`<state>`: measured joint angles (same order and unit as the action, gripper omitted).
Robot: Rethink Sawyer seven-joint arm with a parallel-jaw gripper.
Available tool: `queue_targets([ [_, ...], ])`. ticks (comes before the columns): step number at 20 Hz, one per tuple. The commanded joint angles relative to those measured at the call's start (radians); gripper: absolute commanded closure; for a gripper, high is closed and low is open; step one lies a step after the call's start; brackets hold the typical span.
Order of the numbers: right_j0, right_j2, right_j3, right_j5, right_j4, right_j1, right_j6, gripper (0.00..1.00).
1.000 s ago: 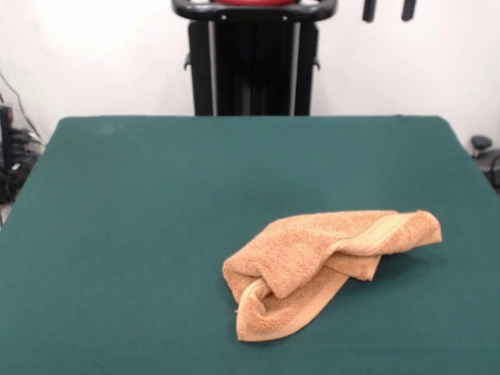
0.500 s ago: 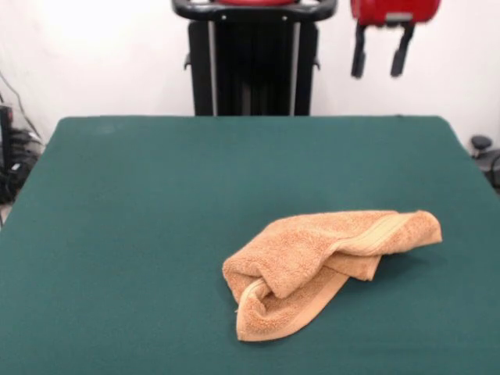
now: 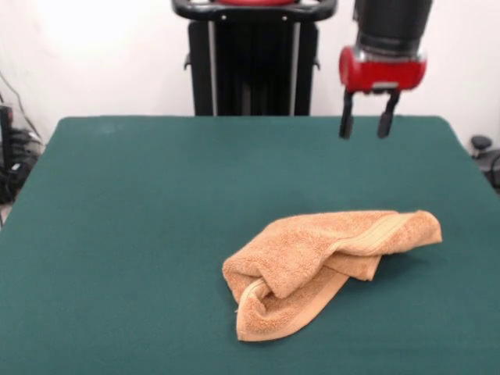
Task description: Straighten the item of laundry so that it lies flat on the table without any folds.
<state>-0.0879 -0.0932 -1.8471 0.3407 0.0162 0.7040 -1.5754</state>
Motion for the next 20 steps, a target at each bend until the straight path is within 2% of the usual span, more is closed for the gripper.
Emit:
queue_targets([
  [1,-0.053,-0.022,0.121,-0.056,0.078,-0.144,-0.284,0.0],
  [6,-0.062,-0.031,0.182,-0.041,0.105,-0.184,-0.275,0.0],
  [14,-0.063,-0.042,0.33,0.079,0.135,-0.237,-0.242,0.0],
  [20,-0.07,-0.054,0.396,0.123,0.154,-0.265,-0.241,0.0],
])
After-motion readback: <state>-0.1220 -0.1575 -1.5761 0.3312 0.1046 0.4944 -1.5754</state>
